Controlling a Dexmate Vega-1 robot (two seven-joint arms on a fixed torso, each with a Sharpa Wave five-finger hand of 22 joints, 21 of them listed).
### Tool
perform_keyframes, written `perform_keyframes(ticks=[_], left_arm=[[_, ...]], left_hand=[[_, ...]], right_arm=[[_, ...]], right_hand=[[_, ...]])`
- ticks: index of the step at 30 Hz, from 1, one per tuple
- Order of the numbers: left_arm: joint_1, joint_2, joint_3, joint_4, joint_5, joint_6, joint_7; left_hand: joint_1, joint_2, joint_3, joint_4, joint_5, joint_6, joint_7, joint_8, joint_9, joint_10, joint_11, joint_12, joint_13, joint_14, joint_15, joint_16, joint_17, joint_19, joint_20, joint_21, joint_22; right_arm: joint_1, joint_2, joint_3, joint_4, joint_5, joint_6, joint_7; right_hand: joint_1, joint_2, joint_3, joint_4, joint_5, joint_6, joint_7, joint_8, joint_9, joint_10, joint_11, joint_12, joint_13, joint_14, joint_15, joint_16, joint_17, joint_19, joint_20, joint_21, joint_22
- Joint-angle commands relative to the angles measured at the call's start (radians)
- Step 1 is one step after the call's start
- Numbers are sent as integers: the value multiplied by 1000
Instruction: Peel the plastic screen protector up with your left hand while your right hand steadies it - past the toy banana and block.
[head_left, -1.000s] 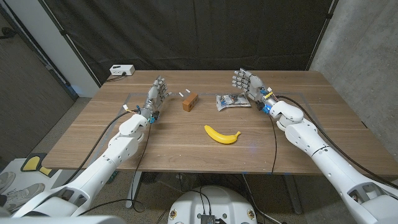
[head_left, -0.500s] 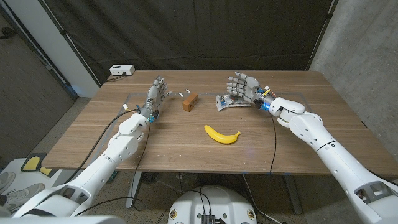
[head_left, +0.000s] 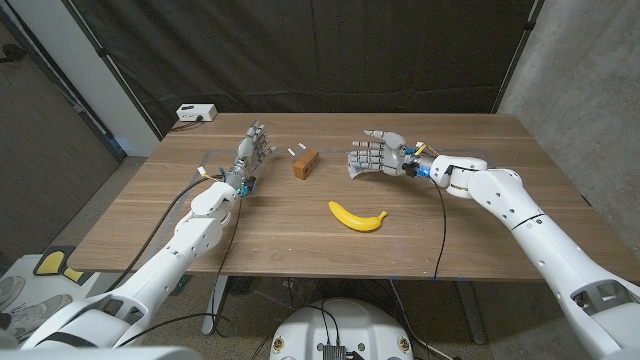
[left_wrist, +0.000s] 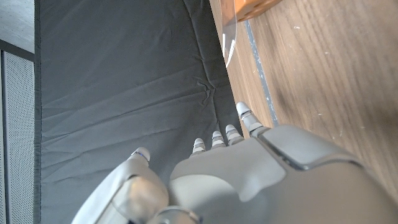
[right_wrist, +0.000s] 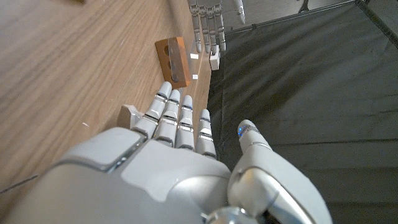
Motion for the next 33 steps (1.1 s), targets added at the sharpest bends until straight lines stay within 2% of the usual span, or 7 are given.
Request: perform_keyframes(ticks=[1, 6, 8, 10, 21, 28, 33], left_arm=[[-16, -4, 6, 23, -1, -7, -18], [-19, -8, 4, 36, -5, -27, -33], [-19, -10, 1, 39, -12, -28, -40], [-19, -10, 0, 40, -16, -30, -43], [-13, -12, -4, 40, -18, -41, -41], [-19, -18, -2, 59, -20, -45, -47], [-24, -24, -1, 68, -23, -51, -51]], left_hand=[[9, 19, 0, -1, 5, -145, 2, 2, 1, -93, 6, 1, 3, -116, 2, 0, 4, -172, 9, -1, 3], [12, 15, -3, -3, 5, -142, -2, 2, 1, -88, 8, 2, 3, -113, 0, 0, 3, -175, 9, -6, 3], [13, 8, -5, -6, 4, -134, -1, 5, 1, -83, 5, 3, 3, -110, 2, 1, 3, -173, 13, -7, 3], [14, 4, -8, -7, 4, -129, -1, 6, 1, -75, 8, 6, 3, -105, 3, 2, 3, -170, 15, -8, 3], [16, -6, -15, -10, 4, -110, -1, 10, 2, -61, 14, 8, 4, -98, 2, 3, 3, -160, 19, -10, 3], [17, -8, -18, -10, 4, -106, 1, 10, 2, -61, 15, 7, 4, -96, 3, 2, 3, -160, 21, -13, 3], [17, -9, -19, -10, 4, -105, 1, 9, 2, -59, 16, 7, 4, -96, 3, 1, 3, -161, 20, -16, 3]], right_arm=[[42, 34, -16, 55, 36, -138, 72], [63, 47, -27, 88, 25, -164, 98], [70, 55, -30, 101, 19, -174, 101], [86, 62, -40, 125, 12, -181, 123], [141, 105, -59, 202, -33, -253, 121], [150, 138, -47, 242, -48, -263, 122], [170, 150, -55, 276, -71, -273, 139]], right_hand=[[13, -1, 10, 1, 9, 15, 23, 4, 5, 21, 5, 9, 2, 19, 0, 2, 2, 19, 1, 11, 3], [14, -5, 14, 1, 8, 29, 35, 6, 5, 40, 9, 12, 3, 39, -4, 4, 2, 30, -3, 17, 4], [13, -15, 12, -1, 6, 32, 40, 4, 5, 42, 10, 10, 3, 42, -3, 1, 1, 52, 10, 26, 5], [9, -31, 5, -3, 0, 31, 42, 1, 5, 41, 13, 6, 3, 45, -4, -4, 1, 77, 37, 37, 5], [-39, -101, -48, 3, -28, 44, 72, -4, 5, 58, 28, 0, 5, 66, 13, -9, 5, 104, 48, 45, 2], [-50, -98, -55, 9, -27, 32, 79, -12, 5, 39, 34, -15, 5, 41, 13, -25, 6, 78, 30, 36, 3], [-9, -73, -30, -16, -21, 19, 73, -16, 6, 18, 29, -30, 6, 21, 5, -40, 0, 60, 13, 29, 2]])
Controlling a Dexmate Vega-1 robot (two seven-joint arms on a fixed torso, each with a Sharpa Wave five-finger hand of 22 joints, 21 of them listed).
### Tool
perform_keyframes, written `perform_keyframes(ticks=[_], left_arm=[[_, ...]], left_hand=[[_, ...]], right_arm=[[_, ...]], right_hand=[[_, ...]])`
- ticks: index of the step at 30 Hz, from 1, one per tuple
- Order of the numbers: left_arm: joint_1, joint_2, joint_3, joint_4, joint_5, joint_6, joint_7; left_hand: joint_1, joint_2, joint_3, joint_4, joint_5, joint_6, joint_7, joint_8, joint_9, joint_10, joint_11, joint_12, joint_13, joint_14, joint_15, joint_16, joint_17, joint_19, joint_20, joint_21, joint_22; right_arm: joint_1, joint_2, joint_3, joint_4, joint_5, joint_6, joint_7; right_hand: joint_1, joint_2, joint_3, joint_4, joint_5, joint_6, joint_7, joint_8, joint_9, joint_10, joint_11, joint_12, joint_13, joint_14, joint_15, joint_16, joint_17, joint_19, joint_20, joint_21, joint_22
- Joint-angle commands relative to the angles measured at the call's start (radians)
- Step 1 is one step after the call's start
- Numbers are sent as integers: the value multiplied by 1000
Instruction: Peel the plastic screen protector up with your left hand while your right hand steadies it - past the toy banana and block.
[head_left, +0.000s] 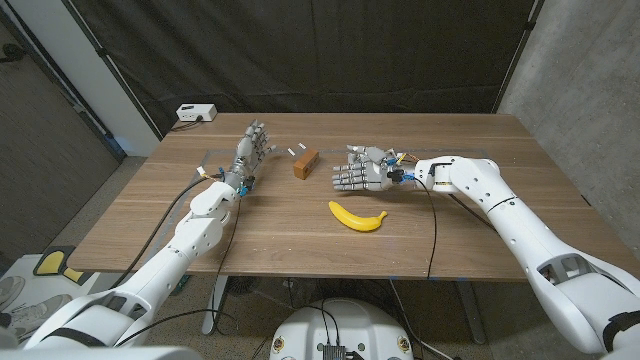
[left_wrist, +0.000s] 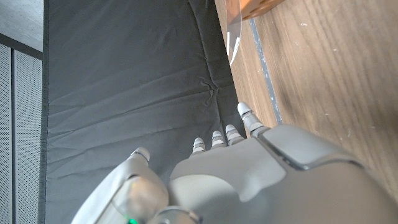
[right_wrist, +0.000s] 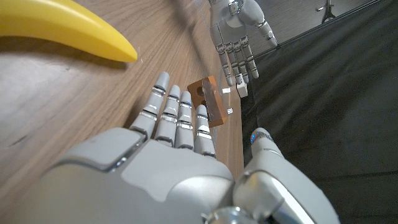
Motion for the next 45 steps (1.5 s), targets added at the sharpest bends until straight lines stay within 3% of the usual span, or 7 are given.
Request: perform_keyframes(ticks=[1, 9, 21, 27, 36, 40, 45], left_arm=[[-9, -10, 1, 21, -4, -14, -11], [-6, -9, 2, 8, -1, -20, -8], [1, -10, 2, -3, 1, -18, 4], [10, -15, -1, -3, -3, -24, 7], [23, -20, -9, -9, -16, -50, -8], [36, -15, -12, -26, -16, -57, -11], [50, -10, -19, -41, -25, -59, -16]], left_hand=[[7, 2, -5, -2, 4, -105, 1, 1, 3, -64, 11, 7, 5, -96, 2, 1, 3, -157, 6, -4, 3], [8, 1, -8, -3, 5, -103, 2, -1, 3, -64, 7, 5, 5, -95, 2, 0, 3, -155, 8, -8, 3], [9, 1, -11, -3, 6, -101, 2, -3, 3, -63, 10, 3, 5, -94, 2, -1, 3, -153, 6, -13, 4], [10, 2, -13, -3, 6, -101, 1, -4, 3, -64, 12, 2, 5, -95, 2, -2, 3, -151, 5, -15, 4], [11, 2, -14, -2, 7, -101, 1, -5, 3, -61, 11, 2, 5, -94, 1, -2, 3, -151, 5, -19, 4], [11, 2, -15, -2, 7, -99, 1, -5, 3, -60, 12, 2, 5, -93, 2, -2, 3, -148, 6, -19, 4], [12, 3, -17, -2, 8, -97, 1, -5, 3, -61, 11, 1, 6, -92, 1, -2, 3, -147, 5, -21, 4]], right_arm=[[45, 42, -11, 91, -45, -37, 28], [75, 63, -36, 151, -87, -40, 77], [128, 117, -55, 255, -130, -2, 189], [142, 153, -41, 309, -135, 26, 242], [173, 177, -48, 332, -168, 10, 258], [192, 191, -65, 356, -194, 2, 258], [220, 208, -89, 396, -231, 5, 273]], right_hand=[[31, 14, 16, -22, 3, -9, 20, -6, 6, -14, -2, -10, 1, -13, -3, -7, -1, -8, -10, -6, 2], [52, 11, 21, -41, 4, -26, 25, -11, 6, -29, 4, -20, 2, -27, 3, -12, -2, -4, -2, -5, 1], [98, 32, 37, -72, 10, -31, 27, -8, 7, -27, 3, -24, 2, -7, -21, -2, 0, 67, -70, 24, 2], [122, 38, 40, -87, 13, -46, 26, -11, 7, -50, -6, -35, 2, -32, -39, -9, 2, 57, -108, 19, 0], [151, 42, 40, -102, 15, -63, 17, -11, 8, -104, -19, -51, 2, -85, -43, -21, 4, 18, -114, 3, -4], [159, 47, 42, -105, 16, -64, 15, -10, 8, -106, -22, -49, 2, -87, -47, -19, 3, 16, -112, 1, -5], [196, 61, 53, -117, 18, -58, 10, -5, 8, -93, -34, -40, 2, -73, -63, -10, 1, 34, -129, 6, -6]])
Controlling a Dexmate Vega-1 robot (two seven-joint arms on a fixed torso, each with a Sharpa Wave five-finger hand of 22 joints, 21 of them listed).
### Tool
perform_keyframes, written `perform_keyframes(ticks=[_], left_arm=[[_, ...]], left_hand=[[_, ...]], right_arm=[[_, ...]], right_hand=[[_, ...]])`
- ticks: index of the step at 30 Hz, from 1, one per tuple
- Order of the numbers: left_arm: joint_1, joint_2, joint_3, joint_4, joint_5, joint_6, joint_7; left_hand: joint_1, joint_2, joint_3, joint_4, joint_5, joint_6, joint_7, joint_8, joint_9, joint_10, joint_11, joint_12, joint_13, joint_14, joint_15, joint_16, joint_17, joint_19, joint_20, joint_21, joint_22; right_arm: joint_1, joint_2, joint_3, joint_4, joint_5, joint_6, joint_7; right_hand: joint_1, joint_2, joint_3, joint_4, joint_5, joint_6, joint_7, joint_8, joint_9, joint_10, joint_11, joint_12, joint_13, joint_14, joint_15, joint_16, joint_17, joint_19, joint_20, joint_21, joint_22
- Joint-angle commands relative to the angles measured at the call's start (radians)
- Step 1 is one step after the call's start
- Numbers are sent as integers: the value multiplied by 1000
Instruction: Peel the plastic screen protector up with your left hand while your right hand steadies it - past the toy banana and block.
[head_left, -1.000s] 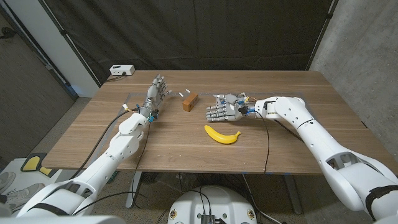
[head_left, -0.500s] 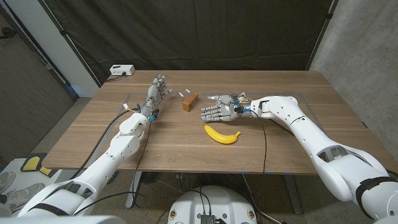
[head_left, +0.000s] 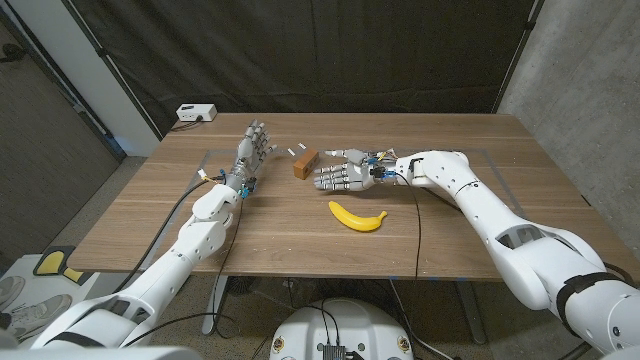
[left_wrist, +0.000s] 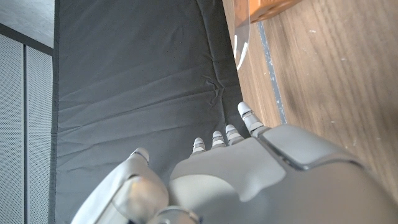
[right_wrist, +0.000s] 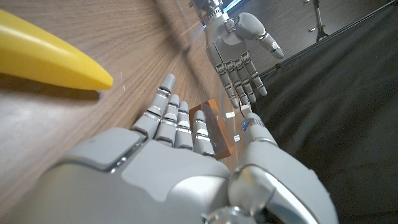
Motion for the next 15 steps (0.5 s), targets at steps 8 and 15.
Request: perform_keyframes(ticks=[8, 15], left_arm=[[50, 17, -22, -59, -21, -35, -35], [44, 23, -21, -53, -20, -27, -44]], left_hand=[[13, 3, -4, -1, 4, -94, 0, -4, 4, -49, 6, 2, 6, -89, 0, -2, 3, -148, 3, -4, 4], [14, 2, -6, -2, 5, -91, 0, -5, 4, -46, 8, 2, 5, -87, 0, -2, 3, -144, 3, -7, 4]], right_arm=[[54, 70, -38, 95, -103, -30, -4], [-16, 95, 26, 12, -94, 5, -106]], right_hand=[[47, 1, 5, -15, 3, 9, 12, 4, 3, 4, -15, 8, 2, 7, -17, 5, 2, 16, -13, 3, 1], [46, -5, -8, -6, -4, -2, 11, 1, 3, -11, -19, 6, 2, -10, -25, 3, 5, -2, -18, -4, 1]])
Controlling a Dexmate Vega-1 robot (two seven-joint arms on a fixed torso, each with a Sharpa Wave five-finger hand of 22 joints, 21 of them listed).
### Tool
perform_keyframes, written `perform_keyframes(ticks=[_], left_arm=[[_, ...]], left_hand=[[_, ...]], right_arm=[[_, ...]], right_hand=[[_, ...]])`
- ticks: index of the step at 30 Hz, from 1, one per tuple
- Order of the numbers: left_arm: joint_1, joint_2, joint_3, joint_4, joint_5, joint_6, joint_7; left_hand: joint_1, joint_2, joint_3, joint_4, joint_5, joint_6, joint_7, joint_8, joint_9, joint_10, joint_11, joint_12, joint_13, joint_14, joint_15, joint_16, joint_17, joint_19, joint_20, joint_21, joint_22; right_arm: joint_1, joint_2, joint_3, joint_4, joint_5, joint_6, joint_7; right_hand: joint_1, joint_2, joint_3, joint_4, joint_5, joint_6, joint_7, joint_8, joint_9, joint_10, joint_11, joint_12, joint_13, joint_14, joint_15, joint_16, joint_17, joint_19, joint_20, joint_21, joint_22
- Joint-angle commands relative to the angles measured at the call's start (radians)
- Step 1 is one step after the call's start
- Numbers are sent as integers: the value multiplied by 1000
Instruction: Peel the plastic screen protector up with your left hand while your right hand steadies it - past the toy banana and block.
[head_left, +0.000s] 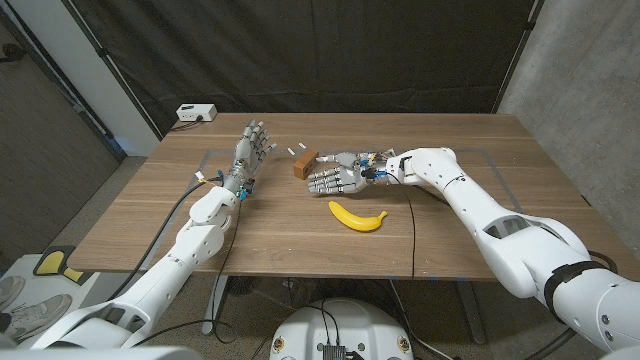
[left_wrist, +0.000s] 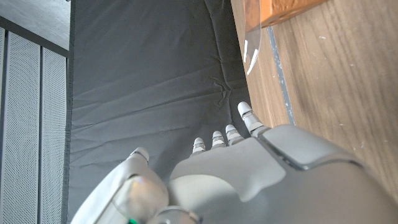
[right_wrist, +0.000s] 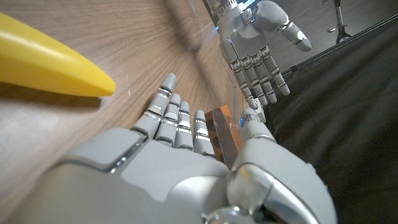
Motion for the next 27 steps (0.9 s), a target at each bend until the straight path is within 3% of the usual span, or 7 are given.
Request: perform_keyframes(ticks=[1, 4, 10, 16, 21, 25, 27], left_arm=[[6, 10, -5, -7, -9, -9, -30], [-1, 10, -3, 3, -10, -7, -39], [-16, 10, 4, 17, -4, -11, -55], [-32, 7, 12, 30, 5, -9, -57], [-40, 3, 16, 40, 5, -6, -60], [-39, 1, 17, 38, 5, -17, -65], [-35, 3, 17, 32, 8, -19, -61]], left_hand=[[6, 2, -6, -2, 5, -91, 0, -5, 4, -46, 8, 2, 5, -87, 0, -2, 3, -144, 4, -7, 4], [6, 2, -7, -2, 5, -91, 0, -5, 4, -45, 5, 2, 5, -87, 0, -2, 3, -148, 6, -10, 4], [7, 2, -8, -2, 5, -93, 0, -7, 4, -45, 6, 1, 5, -88, 0, -3, 3, -146, 4, -12, 4], [7, 2, -9, -2, 6, -93, 0, -7, 4, -45, 6, 0, 5, -88, 0, -3, 3, -147, 5, -14, 4], [8, 2, -11, -2, 6, -94, 0, -8, 4, -46, 6, -1, 5, -89, 1, -4, 3, -147, 6, -16, 4], [8, 2, -11, -2, 6, -94, 0, -8, 4, -47, 6, -1, 5, -89, 1, -4, 3, -146, 5, -16, 4], [8, 2, -12, -2, 6, -94, 0, -8, 4, -47, 6, -1, 5, -89, 1, -4, 3, -146, 5, -17, 5]], right_arm=[[-68, 65, 64, -62, -14, 40, -124], [-89, 66, 74, -89, -17, 84, -147], [-87, 52, 68, -119, -23, 81, -177], [-97, 50, 74, -155, -24, 75, -235], [-71, 57, 54, -125, -25, 70, -228], [-29, 63, 13, -88, -56, 36, -238], [-9, 69, -4, -71, -74, 14, -255]], right_hand=[[11, -9, -10, 3, -6, -19, 6, -3, 3, -18, -4, -2, 2, -15, -10, 1, 5, -17, -22, -9, 1], [35, -13, -8, -8, -8, -23, 4, -1, 3, -26, -10, -2, 2, -26, -20, -2, 2, -28, -41, -14, 1], [59, -18, -7, -15, -11, -12, -12, 5, 4, -18, -24, 5, 3, -29, -21, -1, 0, -45, -33, -20, 2], [84, -18, -14, -9, -15, 14, -18, 17, 4, 26, -32, 25, 4, 18, -32, 21, 4, -33, -37, -9, 9], [142, -22, -15, -17, -10, 67, -33, 34, 4, 82, -50, 43, 5, 78, -60, 42, 7, 10, -59, 19, 17], [231, -29, -13, -24, 0, 107, -42, 42, 4, 130, -61, 52, 5, 166, -113, 75, 11, 82, -104, 69, 30], [283, -34, -17, -22, 7, 157, -50, 55, 3, 191, -68, 65, 4, 234, -143, 106, 17, 122, -117, 109, 44]])
